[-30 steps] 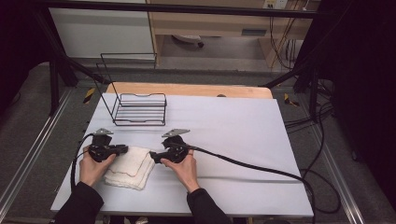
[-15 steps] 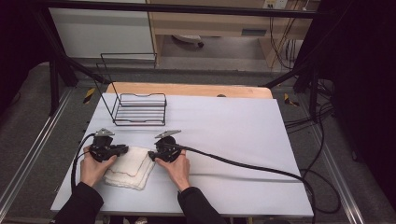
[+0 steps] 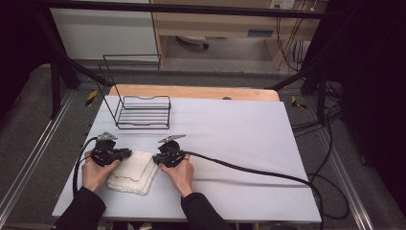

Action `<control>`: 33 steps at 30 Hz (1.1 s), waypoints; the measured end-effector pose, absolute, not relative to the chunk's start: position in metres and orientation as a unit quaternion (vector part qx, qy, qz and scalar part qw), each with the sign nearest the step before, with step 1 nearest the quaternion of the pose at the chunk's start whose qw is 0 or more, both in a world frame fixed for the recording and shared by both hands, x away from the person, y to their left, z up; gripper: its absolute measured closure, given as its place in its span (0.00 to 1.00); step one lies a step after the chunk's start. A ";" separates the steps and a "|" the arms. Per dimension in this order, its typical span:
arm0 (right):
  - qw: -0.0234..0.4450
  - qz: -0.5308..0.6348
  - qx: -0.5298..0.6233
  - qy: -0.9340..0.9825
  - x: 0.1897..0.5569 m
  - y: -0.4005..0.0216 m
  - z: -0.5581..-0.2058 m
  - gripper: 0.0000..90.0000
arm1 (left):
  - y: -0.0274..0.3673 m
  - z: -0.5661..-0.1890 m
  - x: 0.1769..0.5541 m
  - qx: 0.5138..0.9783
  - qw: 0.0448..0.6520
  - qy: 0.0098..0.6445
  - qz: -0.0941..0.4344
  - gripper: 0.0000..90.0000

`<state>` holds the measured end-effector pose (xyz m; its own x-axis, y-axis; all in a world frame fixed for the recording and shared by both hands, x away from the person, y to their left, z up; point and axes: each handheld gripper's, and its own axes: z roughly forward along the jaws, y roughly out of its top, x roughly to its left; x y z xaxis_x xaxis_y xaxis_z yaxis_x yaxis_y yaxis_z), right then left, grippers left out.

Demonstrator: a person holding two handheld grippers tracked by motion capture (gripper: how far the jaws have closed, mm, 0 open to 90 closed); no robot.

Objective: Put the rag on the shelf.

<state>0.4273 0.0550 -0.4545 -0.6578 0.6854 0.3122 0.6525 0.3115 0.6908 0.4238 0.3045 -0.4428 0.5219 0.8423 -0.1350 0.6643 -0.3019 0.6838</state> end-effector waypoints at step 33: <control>0.053 0.481 0.366 0.795 0.412 0.046 -0.414 0.92 | 0.317 -0.399 0.400 0.765 0.426 0.456 0.159 0.93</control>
<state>0.4115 0.0457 -0.4141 -0.7259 0.6333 0.2683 0.5316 0.2692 0.8031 0.3998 0.3166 -0.3992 0.5329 0.8336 -0.1453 0.5630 -0.2211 0.7963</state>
